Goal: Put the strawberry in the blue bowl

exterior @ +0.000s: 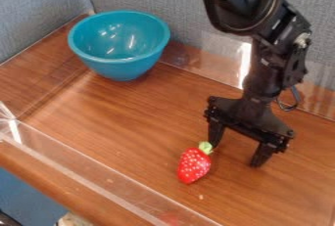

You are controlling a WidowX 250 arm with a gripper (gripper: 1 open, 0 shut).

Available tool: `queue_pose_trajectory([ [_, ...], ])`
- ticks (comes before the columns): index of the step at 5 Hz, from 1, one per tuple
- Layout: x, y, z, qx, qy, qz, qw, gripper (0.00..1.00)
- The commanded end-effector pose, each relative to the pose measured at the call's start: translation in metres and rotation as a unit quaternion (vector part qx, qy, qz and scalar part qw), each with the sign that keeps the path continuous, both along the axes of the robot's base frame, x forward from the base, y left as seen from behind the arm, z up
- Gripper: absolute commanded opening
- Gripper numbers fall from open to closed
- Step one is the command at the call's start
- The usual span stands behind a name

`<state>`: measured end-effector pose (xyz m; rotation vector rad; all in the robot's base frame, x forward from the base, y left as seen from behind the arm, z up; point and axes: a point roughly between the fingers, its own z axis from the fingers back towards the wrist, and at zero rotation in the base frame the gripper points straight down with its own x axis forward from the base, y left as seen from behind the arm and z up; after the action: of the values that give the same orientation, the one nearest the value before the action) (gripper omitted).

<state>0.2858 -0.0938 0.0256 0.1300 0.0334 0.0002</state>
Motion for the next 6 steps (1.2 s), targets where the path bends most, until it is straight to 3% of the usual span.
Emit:
queue_pose_trajectory([
  [1,-0.001,0.010,-0.004,0.006,0.012,0.011,0.9998,1.00],
  [2,-0.001,0.013,-0.006,0.008,0.019,0.014,0.9997,1.00],
  [6,-0.005,0.022,-0.012,0.003,0.075,0.031,0.9967,1.00],
])
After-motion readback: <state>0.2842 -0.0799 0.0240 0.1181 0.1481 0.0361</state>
